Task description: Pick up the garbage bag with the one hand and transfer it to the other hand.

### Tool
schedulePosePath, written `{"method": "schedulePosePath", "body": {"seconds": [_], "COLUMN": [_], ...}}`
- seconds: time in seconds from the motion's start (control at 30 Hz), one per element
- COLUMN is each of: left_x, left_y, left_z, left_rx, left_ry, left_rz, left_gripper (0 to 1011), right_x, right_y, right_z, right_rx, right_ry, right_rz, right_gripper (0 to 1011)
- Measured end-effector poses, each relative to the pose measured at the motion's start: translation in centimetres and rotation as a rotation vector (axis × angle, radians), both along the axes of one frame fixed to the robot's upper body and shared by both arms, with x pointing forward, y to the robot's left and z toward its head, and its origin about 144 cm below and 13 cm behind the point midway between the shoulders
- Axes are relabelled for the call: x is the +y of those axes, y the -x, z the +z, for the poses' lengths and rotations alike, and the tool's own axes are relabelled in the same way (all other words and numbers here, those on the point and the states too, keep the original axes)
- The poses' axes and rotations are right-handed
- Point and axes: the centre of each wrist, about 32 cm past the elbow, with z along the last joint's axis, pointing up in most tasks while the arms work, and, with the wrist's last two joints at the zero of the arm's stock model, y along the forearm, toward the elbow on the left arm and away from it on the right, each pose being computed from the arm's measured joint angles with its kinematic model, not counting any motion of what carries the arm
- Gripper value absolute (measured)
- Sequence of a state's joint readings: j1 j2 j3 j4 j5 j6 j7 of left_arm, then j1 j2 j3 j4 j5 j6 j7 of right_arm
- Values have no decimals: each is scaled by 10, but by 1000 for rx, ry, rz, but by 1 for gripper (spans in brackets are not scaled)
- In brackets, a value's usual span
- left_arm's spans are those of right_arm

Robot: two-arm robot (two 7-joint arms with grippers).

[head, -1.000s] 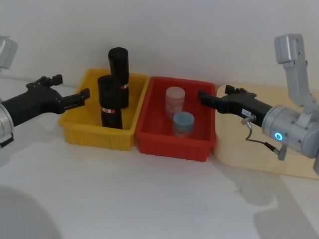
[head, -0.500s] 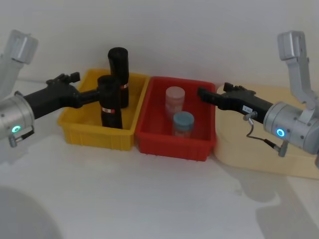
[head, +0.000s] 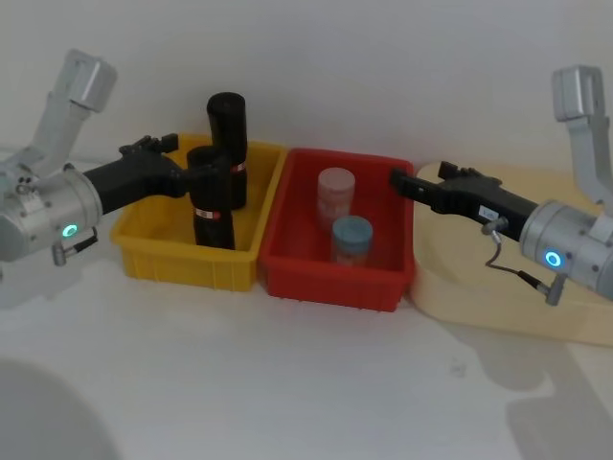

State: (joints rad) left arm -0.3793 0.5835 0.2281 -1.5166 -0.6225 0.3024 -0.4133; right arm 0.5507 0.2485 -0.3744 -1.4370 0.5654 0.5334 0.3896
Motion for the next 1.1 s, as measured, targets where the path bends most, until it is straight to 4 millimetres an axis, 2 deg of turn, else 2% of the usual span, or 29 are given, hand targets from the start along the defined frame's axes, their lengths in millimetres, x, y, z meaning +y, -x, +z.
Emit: {"method": "schedulePosePath", "body": {"seconds": [0.63, 1.1], "left_x": [-11, -15], "left_y": [-24, -33], "left_z": [-2, -6], "left_rx": [31, 21], "left_ry": [-47, -57], "left_rz": [-18, -35], "left_gripper": [1001, 1001], "right_x": [-14, -22], "right_y": [-4, -5], "right_z": [-7, -11], "right_rx": [0, -20], "right_ry": [-32, -58], "right_rz": [-8, 10], "right_gripper": [1000, 1000]}}
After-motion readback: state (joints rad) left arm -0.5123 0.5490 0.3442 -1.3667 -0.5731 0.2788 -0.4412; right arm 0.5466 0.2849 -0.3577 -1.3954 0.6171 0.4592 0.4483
